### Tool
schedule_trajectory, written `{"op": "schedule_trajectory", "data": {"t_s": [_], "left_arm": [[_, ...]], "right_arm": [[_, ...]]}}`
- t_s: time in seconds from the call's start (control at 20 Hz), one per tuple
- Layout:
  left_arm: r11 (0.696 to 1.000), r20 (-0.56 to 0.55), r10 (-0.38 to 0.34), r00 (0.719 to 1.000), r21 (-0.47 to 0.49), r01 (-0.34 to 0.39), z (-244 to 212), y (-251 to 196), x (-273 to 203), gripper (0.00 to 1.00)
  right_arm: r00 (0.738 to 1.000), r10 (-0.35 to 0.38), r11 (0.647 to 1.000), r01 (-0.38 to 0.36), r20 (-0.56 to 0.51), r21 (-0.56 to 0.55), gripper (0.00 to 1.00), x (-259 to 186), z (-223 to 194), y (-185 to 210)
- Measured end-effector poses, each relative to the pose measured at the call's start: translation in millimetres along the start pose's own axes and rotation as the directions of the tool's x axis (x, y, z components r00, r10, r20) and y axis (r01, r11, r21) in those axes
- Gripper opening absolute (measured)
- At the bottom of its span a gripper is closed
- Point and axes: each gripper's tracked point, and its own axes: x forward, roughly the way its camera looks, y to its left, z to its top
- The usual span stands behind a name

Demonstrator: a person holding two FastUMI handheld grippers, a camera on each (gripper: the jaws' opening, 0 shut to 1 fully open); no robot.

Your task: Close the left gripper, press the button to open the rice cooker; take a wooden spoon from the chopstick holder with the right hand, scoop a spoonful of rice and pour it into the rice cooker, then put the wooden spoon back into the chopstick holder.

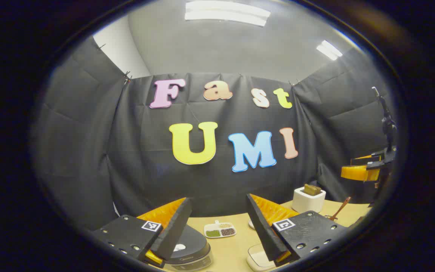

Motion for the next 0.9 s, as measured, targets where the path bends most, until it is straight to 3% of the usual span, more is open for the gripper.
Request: {"op": "schedule_trajectory", "data": {"t_s": [0.5,0.7,0.9], "left_arm": [[0.999,-0.027,-0.005,1.000,-0.045,0.004,-25,-8,7,0.91],[0.999,-0.013,-0.012,1.000,-0.046,0.012,-27,-7,8,0.91],[0.998,-0.037,0.003,0.999,-0.068,-0.005,-40,4,11,0.91]], "right_arm": [[1.000,-0.016,1.000,0.016,-0.014,-0.018,0.98,3,-17,-9],[0.992,-0.123,0.991,0.123,0.004,-0.060,0.97,7,-20,-33],[0.997,-0.081,0.997,0.081,0.009,-0.007,0.98,15,-21,-22]]}}
